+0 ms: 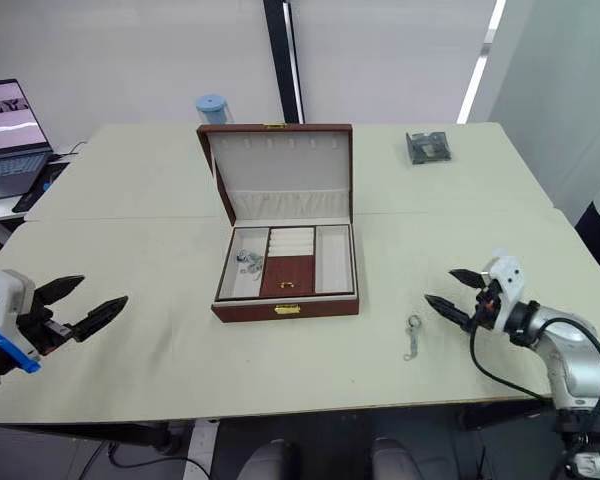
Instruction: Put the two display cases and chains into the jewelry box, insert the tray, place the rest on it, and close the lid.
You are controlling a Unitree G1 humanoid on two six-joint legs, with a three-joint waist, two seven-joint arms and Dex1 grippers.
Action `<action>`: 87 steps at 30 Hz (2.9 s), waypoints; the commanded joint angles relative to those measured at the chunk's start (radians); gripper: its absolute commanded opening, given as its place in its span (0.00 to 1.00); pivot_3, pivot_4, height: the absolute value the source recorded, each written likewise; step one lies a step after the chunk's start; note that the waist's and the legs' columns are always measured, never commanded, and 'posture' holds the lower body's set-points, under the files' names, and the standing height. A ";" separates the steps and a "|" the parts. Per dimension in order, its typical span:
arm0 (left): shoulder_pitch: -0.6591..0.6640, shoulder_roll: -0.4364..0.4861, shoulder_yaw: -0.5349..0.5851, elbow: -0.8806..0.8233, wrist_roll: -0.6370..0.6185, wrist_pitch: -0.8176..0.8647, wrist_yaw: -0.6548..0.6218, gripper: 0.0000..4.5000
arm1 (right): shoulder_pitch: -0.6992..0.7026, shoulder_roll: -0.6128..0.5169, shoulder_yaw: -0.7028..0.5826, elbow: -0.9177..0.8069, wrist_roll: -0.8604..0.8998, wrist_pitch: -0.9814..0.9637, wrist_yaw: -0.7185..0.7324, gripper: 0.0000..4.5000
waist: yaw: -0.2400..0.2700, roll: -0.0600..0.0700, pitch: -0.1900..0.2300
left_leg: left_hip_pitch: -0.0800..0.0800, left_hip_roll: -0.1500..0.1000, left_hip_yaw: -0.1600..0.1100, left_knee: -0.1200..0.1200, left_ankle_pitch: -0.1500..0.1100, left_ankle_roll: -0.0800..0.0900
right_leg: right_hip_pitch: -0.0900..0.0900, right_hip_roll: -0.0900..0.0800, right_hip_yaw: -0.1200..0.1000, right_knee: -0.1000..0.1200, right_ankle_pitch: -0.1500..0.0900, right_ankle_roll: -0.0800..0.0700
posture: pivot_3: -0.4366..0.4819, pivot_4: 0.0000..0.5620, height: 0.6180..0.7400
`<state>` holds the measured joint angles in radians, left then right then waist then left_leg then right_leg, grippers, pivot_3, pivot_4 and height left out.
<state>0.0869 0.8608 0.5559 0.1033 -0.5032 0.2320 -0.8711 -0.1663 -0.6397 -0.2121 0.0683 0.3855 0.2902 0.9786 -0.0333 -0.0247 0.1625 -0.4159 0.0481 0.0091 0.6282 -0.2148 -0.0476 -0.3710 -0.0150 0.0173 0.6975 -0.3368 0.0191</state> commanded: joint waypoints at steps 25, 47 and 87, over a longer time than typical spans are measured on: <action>0.038 -0.065 -0.066 -0.113 0.032 -0.037 -0.077 1.00 | 0.157 0.068 -0.087 -0.198 0.083 -0.039 -0.137 0.99 | 0.004 0.000 0.000 | 0.000 0.000 0.000 0.000 0.000 0.000 | 0.001 -0.001 0.000 0.000 0.000 0.000 | 0.48 0.27 1.00; 0.066 -0.120 -0.525 -0.512 0.104 -0.068 -0.193 1.00 | 0.475 0.188 0.142 -0.537 -0.128 -0.044 -0.387 0.99 | 0.004 0.000 0.000 | 0.001 -0.001 -0.001 0.001 0.000 0.000 | 0.002 0.000 0.000 0.000 0.000 0.000 | 0.48 0.27 1.00; 0.093 -0.192 -0.604 -0.385 0.197 -0.397 -0.206 1.00 | 0.424 0.169 0.250 -0.432 -0.230 0.162 -0.479 0.13 | 0.007 -0.013 -0.013 | 0.017 0.000 -0.002 -0.003 0.000 0.000 | 0.022 -0.001 -0.001 -0.009 -0.003 0.004 | 0.48 0.27 1.00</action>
<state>0.1870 0.6737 -0.0421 -0.2725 -0.3072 -0.1433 -1.0803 0.2313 -0.4631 0.0273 -0.4007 0.1591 0.4050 0.4961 -0.0262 -0.0378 0.1495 -0.3989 0.0480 0.0072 0.6255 -0.2151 -0.0475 -0.3494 -0.0164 0.0161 0.6887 -0.3397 0.0234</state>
